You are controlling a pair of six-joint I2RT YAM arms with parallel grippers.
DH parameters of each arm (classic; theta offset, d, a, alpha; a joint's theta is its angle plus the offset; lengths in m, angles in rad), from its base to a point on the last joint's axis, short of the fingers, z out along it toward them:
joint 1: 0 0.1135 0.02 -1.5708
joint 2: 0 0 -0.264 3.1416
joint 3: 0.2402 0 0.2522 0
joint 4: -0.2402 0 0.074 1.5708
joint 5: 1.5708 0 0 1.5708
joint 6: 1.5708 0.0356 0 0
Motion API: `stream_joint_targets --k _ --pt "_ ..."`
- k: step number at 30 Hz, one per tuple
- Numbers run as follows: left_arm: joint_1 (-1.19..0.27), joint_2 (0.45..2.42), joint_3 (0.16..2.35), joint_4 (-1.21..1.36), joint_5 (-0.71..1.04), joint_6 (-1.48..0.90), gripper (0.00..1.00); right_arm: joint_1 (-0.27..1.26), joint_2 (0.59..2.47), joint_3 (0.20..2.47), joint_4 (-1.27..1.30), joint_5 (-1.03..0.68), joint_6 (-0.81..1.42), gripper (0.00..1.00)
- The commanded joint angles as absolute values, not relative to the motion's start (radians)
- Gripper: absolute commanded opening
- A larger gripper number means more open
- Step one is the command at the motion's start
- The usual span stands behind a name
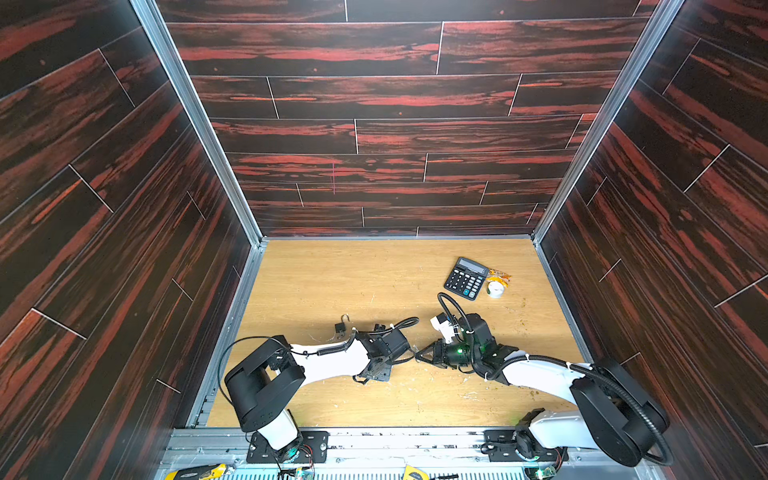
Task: Unlock with the key
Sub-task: 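Lift the grey padlock with the left gripper toward the right gripper's key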
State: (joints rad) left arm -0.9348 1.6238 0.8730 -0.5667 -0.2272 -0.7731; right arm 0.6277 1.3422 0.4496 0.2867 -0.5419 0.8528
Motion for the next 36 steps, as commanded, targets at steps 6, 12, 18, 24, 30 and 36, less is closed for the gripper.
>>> stream_joint_targets --k 6,12,18,24,30,36 --pt "-0.911 1.453 0.965 -0.595 -0.316 -1.004 0.00 0.642 1.225 0.470 0.172 -0.446 0.949 0.00" --pt "-0.896 1.368 1.005 -0.474 -0.339 -1.102 0.00 0.770 1.198 0.464 0.166 -0.254 1.033 0.00" --pt "-0.894 1.314 1.005 -0.396 -0.366 -1.178 0.00 0.902 1.253 0.457 0.341 -0.138 1.115 0.00" --pt "-0.894 1.323 1.025 -0.395 -0.316 -1.202 0.00 0.942 1.335 0.507 0.468 -0.104 1.122 0.00" --pt "-0.894 1.336 1.039 -0.419 -0.305 -1.180 0.00 0.943 1.372 0.554 0.517 -0.109 1.087 0.00" --pt "-0.894 1.347 1.056 -0.443 -0.310 -1.163 0.00 0.947 1.387 0.577 0.495 -0.093 1.077 0.00"
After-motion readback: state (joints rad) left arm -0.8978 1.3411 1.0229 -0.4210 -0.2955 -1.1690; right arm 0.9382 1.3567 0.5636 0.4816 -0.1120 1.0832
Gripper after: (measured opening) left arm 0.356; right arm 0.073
